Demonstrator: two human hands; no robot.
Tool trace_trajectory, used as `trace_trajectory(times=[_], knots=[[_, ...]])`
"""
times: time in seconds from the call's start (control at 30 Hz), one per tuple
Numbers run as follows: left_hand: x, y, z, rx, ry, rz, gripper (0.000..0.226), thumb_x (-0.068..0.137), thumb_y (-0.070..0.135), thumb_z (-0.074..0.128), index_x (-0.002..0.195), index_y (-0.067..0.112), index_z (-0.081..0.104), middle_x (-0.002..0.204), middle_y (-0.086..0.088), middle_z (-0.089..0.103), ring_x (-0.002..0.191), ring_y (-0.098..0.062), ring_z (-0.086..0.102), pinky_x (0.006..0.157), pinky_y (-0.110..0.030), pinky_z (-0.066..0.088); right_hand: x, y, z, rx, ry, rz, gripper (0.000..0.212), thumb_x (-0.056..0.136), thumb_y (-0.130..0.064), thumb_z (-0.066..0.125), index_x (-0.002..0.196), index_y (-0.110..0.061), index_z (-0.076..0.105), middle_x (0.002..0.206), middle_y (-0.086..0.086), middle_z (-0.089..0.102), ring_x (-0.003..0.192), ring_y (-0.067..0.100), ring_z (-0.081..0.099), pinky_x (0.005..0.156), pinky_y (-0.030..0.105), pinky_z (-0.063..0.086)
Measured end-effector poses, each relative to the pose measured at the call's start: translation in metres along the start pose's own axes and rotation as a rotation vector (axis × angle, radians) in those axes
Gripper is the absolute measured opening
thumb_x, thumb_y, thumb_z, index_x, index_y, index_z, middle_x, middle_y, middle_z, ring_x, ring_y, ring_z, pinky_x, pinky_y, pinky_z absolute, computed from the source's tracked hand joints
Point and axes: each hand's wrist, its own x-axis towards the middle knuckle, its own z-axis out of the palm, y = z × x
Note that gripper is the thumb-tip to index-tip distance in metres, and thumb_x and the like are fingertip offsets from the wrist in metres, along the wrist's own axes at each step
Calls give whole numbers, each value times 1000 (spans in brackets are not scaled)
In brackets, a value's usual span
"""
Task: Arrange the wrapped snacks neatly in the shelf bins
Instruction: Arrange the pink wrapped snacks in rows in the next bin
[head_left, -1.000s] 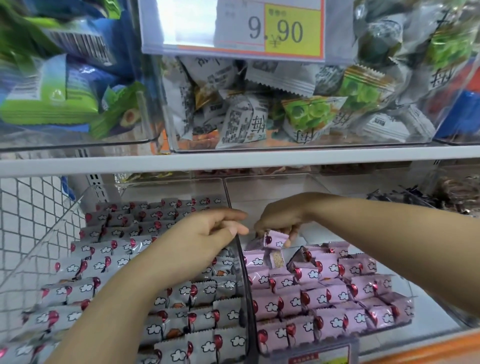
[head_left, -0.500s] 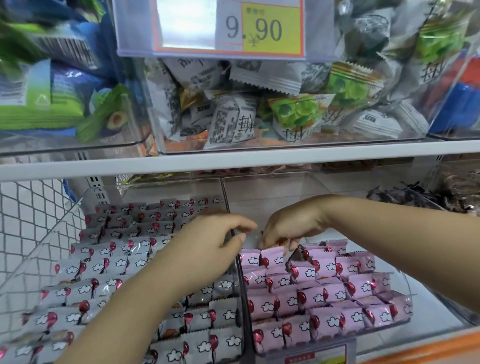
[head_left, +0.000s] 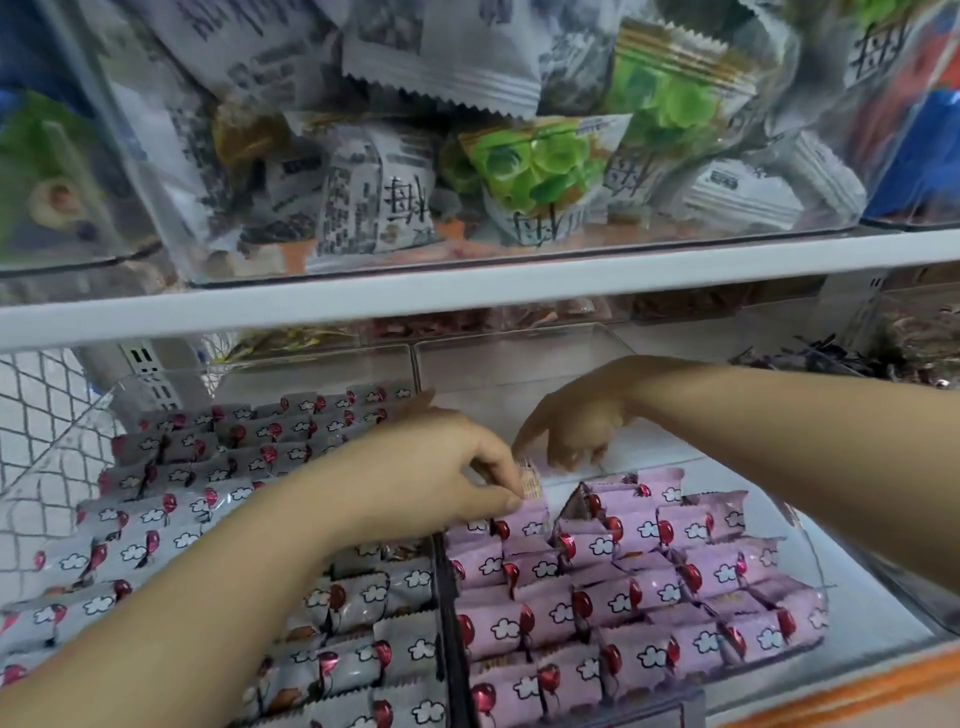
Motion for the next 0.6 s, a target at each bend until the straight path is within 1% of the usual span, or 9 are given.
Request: trace_trajectory(times=[0.1, 0.13, 0.17, 0.23, 0.37, 0.43, 0.53, 0.57, 0.6], knots=[[1, 5, -2, 2, -41, -32, 14, 88, 42, 57, 88, 32, 67, 54, 42, 49, 52, 21, 46, 56, -2, 31, 14, -2, 9, -134, -28, 42, 41, 97, -11, 41, 137, -23, 43, 119, 12, 54, 102, 22, 51, 84, 35, 43], [1, 5, -1, 4, -44, -39, 15, 89, 42, 56, 89, 32, 67, 55, 43, 48, 54, 22, 45, 66, -4, 34, 19, -2, 12, -167, -23, 35, 44, 97, -7, 41, 136, -27, 43, 105, 5, 54, 96, 19, 50, 85, 35, 44], [2, 5, -1, 9, -46, -43, 15, 89, 42, 55, 88, 33, 67, 57, 43, 49, 56, 24, 44, 85, -15, 36, 23, -2, 14, -192, -15, 30, 48, 96, -3, 39, 136, -29, 44, 95, -1, 52, 93, 16, 49, 86, 36, 44], [2, 5, 0, 27, -43, -43, 15, 89, 42, 54, 87, 33, 65, 62, 41, 52, 61, 27, 43, 104, -32, 27, 24, -1, 14, -200, 14, 3, 51, 95, -1, 36, 134, -30, 46, 87, -7, 50, 94, 15, 49, 91, 37, 44], [2, 1, 3, 25, -3, -18, 14, 89, 40, 53, 86, 31, 64, 81, 35, 58, 77, 27, 46, 109, -30, 23, 13, 4, 5, 65, 149, -64, 30, 96, -18, 39, 122, -20, 55, 101, 2, 54, 89, 17, 52, 87, 36, 46], [1, 0, 4, 21, 22, -18, 15, 89, 39, 53, 85, 30, 63, 85, 35, 59, 84, 25, 47, 109, -26, 21, 4, 5, 1, 251, 169, -94, 23, 94, -25, 42, 107, -17, 60, 94, 6, 55, 79, 20, 52, 79, 34, 47], [0, 3, 4, 6, 28, -36, 14, 91, 36, 52, 85, 29, 62, 70, 35, 58, 65, 23, 49, 92, -14, 33, -10, 8, 1, 399, 178, -170, 26, 91, -23, 56, 112, -8, 54, 91, 14, 59, 78, 24, 54, 78, 37, 48], [-1, 6, 3, 0, 29, -48, 14, 92, 34, 51, 85, 28, 62, 61, 34, 55, 55, 20, 48, 86, -15, 39, -16, 9, 1, 440, 192, -193, 32, 88, -17, 61, 118, -9, 50, 89, 13, 60, 78, 24, 55, 78, 35, 48], [-2, 7, 3, 4, 34, -58, 14, 93, 33, 50, 85, 28, 61, 57, 33, 54, 49, 18, 46, 91, -22, 37, -21, 10, 2, 467, 200, -212, 38, 86, -10, 62, 121, -11, 48, 85, 10, 61, 74, 21, 56, 73, 30, 48]])
